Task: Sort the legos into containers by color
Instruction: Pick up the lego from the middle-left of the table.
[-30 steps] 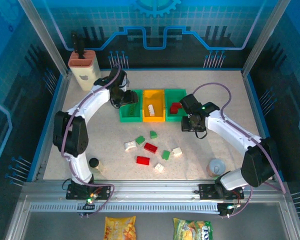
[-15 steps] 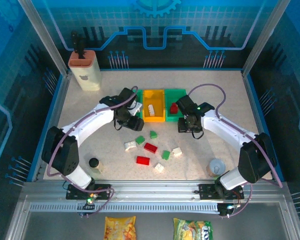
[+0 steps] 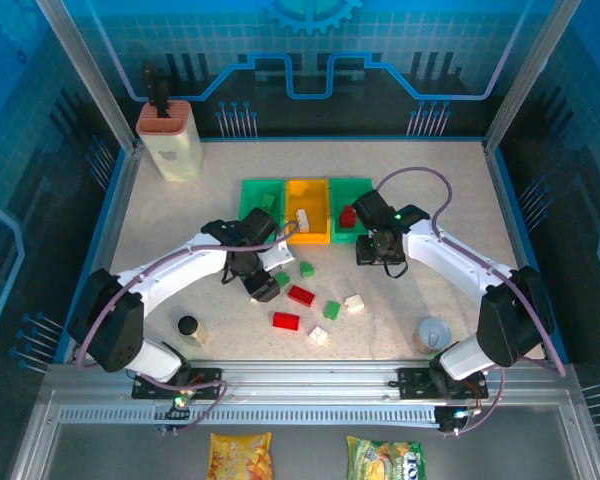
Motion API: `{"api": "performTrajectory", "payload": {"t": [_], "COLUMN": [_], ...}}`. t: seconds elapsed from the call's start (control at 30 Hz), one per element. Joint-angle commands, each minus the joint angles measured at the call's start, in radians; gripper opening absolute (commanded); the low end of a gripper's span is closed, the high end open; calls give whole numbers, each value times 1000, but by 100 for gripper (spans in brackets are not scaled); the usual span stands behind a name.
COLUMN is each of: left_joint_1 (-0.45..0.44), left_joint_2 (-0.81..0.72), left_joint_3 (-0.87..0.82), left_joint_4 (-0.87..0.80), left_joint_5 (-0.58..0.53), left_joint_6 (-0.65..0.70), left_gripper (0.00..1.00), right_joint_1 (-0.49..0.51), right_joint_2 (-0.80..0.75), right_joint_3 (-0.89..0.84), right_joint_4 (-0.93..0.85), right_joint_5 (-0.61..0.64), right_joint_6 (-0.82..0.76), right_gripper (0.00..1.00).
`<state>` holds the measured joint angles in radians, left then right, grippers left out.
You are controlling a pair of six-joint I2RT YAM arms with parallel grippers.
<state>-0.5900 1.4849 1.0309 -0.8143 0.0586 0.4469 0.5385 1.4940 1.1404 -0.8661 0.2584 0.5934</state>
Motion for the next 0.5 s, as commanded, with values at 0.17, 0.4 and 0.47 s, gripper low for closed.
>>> {"api": "performTrajectory", "payload": {"t": [0.17,0.4,0.47], "left_joint_1": [-18,-23,-24], "left_joint_2": [52,158,175], "left_joint_3": [-17,12,11], "left_joint_4": [6,-14,-7], "left_joint_5": [-100,-124,-127], "left_joint_6": [109,71,65], "left_gripper": [66,65,65], "right_joint_1": [11,11,11], "right_joint_2": [-46,-50,-48], "right_joint_3": [9,4,5], "right_joint_4": [-28,-31,-33], "right_joint_5": [23,29,28], "right_joint_6": [-3,-3,-4], "right_gripper": [51,51,51]}}
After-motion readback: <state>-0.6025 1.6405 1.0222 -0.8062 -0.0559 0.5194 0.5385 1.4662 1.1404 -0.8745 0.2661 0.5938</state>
